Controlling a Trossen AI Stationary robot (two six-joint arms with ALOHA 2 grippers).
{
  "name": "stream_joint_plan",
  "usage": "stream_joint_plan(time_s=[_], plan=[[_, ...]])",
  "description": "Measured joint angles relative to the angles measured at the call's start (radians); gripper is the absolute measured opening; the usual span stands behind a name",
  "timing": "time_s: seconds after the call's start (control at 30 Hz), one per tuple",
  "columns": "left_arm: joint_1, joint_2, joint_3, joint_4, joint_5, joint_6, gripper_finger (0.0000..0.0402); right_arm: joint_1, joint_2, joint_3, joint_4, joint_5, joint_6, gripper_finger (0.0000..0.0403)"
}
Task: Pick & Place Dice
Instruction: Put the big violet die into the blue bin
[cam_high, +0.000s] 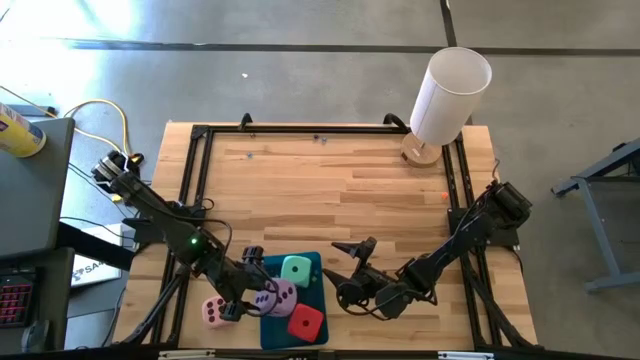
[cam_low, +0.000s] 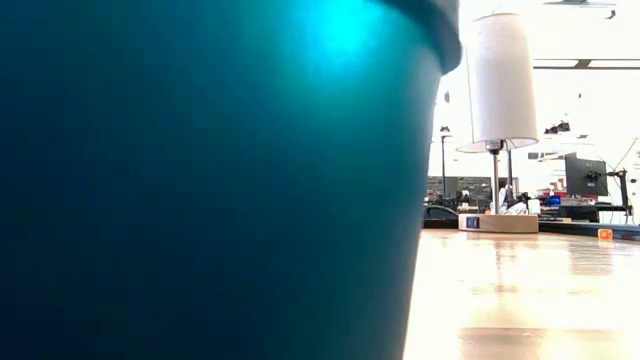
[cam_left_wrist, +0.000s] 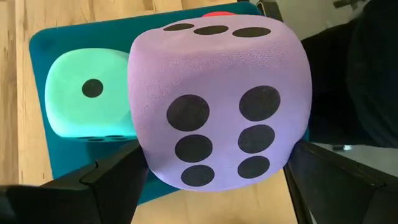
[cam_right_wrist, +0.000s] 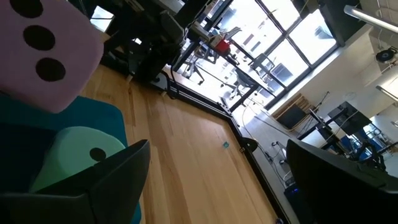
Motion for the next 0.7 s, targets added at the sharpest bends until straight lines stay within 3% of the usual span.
stream_joint_plan(time_s=[0.37,0.7], plan=[[-0.014,0.027,0.092,-0.074,0.005,0.006,0.0350,-0.021,0.000,0.000,0.000,-0.002,0.023,0.0366],[-0.051,0.274,0.380,-0.346,-0.040,0.093,0.0336,-0.025,0.000,0.000,0.000,-0.003,0.023,0.0366]])
